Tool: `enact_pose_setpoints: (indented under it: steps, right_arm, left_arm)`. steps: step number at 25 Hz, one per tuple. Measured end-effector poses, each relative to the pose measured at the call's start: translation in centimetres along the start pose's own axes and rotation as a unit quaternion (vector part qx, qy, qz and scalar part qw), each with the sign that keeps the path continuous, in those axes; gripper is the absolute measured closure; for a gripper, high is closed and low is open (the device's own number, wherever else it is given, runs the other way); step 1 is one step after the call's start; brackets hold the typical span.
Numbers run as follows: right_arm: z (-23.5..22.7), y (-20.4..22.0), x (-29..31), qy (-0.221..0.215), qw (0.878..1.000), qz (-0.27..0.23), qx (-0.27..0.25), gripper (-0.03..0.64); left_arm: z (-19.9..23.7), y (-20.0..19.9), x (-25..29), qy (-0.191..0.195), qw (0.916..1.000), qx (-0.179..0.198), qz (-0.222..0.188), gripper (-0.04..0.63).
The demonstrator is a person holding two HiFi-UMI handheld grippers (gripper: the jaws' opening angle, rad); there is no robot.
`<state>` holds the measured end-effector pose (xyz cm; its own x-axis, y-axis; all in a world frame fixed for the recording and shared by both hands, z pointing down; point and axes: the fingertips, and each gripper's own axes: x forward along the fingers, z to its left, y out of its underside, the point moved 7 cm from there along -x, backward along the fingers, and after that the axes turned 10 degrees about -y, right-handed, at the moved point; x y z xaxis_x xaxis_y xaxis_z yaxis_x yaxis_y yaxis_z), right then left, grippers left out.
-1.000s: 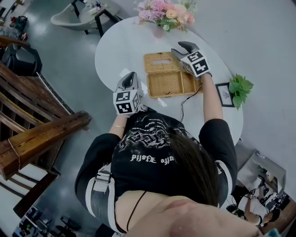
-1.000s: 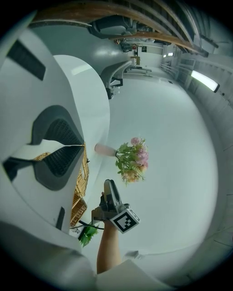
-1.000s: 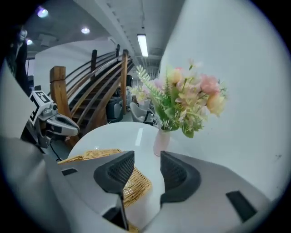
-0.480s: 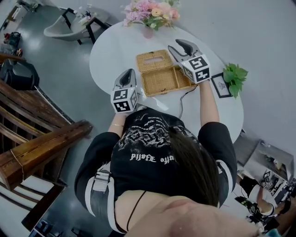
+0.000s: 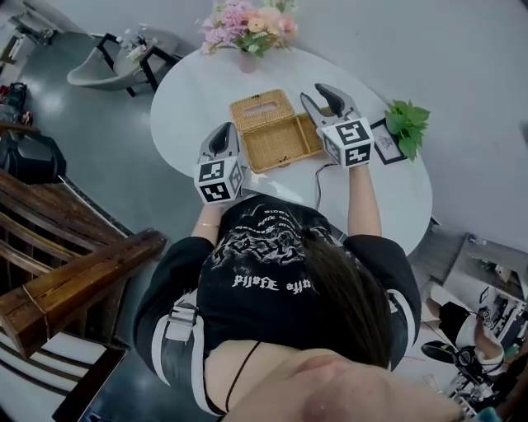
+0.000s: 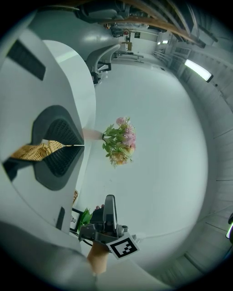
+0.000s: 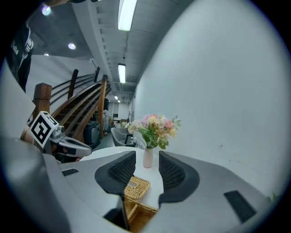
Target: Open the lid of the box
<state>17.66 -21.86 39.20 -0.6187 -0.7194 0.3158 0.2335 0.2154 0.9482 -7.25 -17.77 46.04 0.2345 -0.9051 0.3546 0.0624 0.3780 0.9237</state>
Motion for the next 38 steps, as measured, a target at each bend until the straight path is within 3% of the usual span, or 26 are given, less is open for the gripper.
enact_pose_setpoints:
  steps: [10, 16, 23, 29, 38]
  right_arm:
    - [3.0, 3.9, -3.1, 0.051, 0.998, 0.012, 0.038, 0.436]
    - [4.8, 5.9, -4.7, 0.057, 0.996, 0.015, 0.064, 0.443]
    - [6.9, 6.9, -6.3, 0.082, 0.993, 0.000, 0.083, 0.480]
    - [8.4, 8.1, -7.0, 0.054, 0.995, 0.015, 0.079, 0.568]
    - [8.3, 8.2, -9.1, 0.109, 0.987, -0.052, 0.106, 0.591]
  left_arm:
    - [-2.2, 0.2, -0.8, 0.028, 0.9996, 0.007, -0.006, 0.569]
    - [-3.7, 0.7, -1.6, 0.048, 0.9985, 0.022, -0.014, 0.569]
    - [-4.5, 2.0, -2.8, 0.060, 0.9980, 0.018, -0.002, 0.569]
    - [-4.9, 2.6, -3.4, 0.065, 0.9977, 0.019, -0.003, 0.569]
    - [-5.3, 3.0, -4.6, 0.072, 0.9971, 0.023, -0.009, 0.569]
